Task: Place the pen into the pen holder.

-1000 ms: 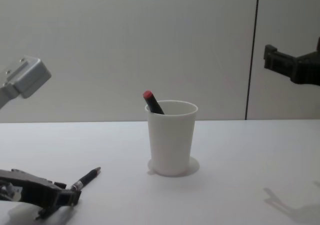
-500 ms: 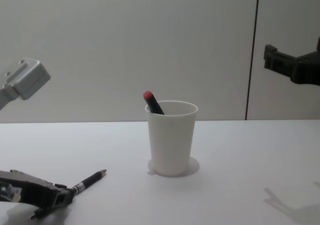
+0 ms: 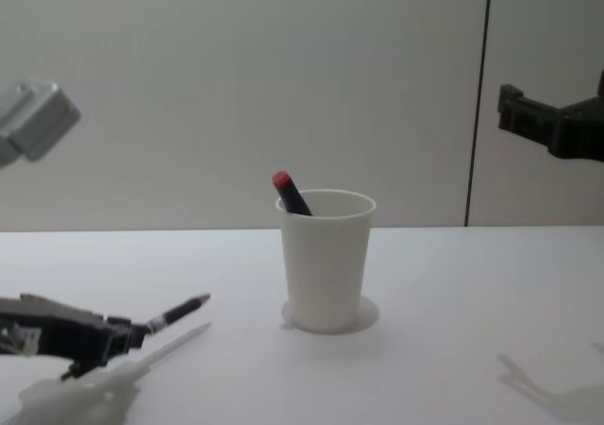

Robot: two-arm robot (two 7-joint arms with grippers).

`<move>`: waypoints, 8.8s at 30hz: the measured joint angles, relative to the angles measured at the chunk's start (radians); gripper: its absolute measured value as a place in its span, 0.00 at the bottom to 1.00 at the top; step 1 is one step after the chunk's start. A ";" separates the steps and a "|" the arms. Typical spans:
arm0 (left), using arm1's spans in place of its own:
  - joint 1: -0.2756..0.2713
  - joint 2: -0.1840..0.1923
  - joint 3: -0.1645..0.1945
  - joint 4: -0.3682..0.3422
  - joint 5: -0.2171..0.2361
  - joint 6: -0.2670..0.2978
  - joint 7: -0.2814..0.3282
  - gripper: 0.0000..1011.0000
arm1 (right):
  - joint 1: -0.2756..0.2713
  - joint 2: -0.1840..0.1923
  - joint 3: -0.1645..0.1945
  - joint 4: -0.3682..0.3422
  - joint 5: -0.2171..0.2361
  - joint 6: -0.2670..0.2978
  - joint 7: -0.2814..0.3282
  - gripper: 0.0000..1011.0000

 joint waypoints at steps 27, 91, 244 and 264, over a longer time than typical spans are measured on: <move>0.028 -0.013 -0.044 -0.050 -0.178 -0.412 0.016 0.15 | 0.000 0.000 0.000 0.000 0.000 0.000 0.000 0.99; -0.173 -0.198 0.020 0.307 -0.260 -0.893 -0.696 0.15 | 0.000 0.000 0.001 0.000 0.001 -0.002 0.007 0.99; -0.181 -0.202 0.022 0.324 -0.257 -0.906 -0.728 0.91 | 0.213 -0.085 -0.090 0.224 0.696 0.142 0.806 0.13; -0.181 -0.202 0.022 0.324 -0.258 -0.908 -0.729 0.99 | 0.184 -0.042 -0.077 0.175 0.689 0.111 0.758 0.13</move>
